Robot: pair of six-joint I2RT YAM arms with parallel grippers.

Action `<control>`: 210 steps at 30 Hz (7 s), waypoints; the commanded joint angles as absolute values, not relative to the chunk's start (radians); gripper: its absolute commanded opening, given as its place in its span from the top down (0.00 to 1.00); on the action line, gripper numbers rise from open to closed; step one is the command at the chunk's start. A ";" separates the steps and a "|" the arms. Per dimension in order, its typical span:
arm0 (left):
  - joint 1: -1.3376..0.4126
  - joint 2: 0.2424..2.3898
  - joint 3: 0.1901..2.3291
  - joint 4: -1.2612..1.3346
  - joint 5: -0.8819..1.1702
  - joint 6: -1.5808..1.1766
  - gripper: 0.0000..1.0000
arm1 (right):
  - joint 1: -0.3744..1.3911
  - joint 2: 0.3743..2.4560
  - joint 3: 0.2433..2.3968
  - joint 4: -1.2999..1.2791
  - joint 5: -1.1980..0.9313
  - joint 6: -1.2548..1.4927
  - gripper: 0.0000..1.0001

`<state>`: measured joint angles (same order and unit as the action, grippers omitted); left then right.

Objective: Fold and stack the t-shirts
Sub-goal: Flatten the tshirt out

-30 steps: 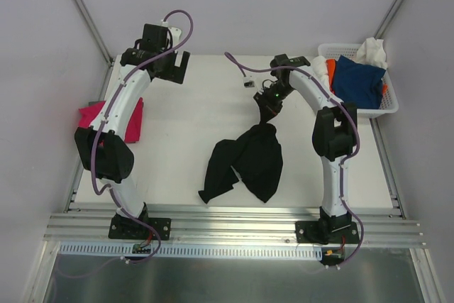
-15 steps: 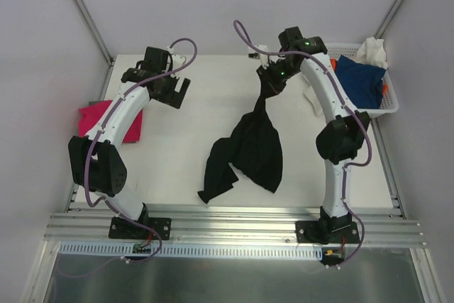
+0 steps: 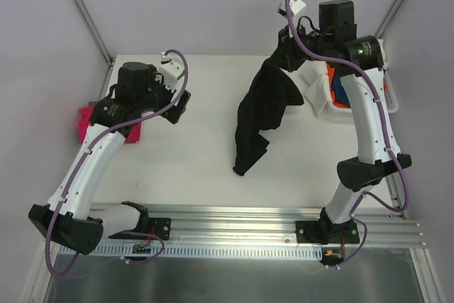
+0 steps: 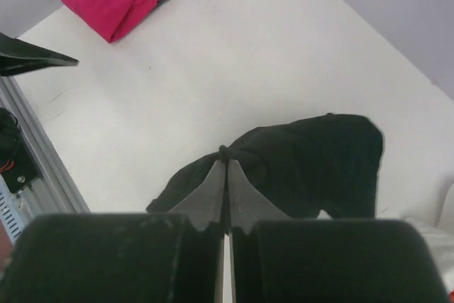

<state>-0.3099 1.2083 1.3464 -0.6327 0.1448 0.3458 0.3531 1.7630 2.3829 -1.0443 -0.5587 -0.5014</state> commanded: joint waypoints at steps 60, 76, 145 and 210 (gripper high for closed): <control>-1.014 1.783 1.403 -0.722 -0.026 0.433 0.08 | 0.192 2.410 2.563 -0.850 -0.233 -0.606 0.99; -1.204 2.025 1.581 -0.761 -0.002 0.268 0.07 | 0.133 2.367 2.551 -0.853 -0.161 -0.634 0.99; -0.169 1.822 1.531 -0.732 0.307 0.210 1.00 | 0.291 2.142 2.307 -1.075 -0.443 -0.574 0.99; -0.259 1.669 1.155 -0.555 -0.104 0.838 0.39 | 0.186 2.292 2.270 -0.936 -0.545 -0.425 0.99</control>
<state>-0.2306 1.7168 1.1774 -0.5739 -0.0837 0.8032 0.1829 2.3039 2.2494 -0.9421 -0.5446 -0.4213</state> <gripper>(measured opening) 0.610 0.011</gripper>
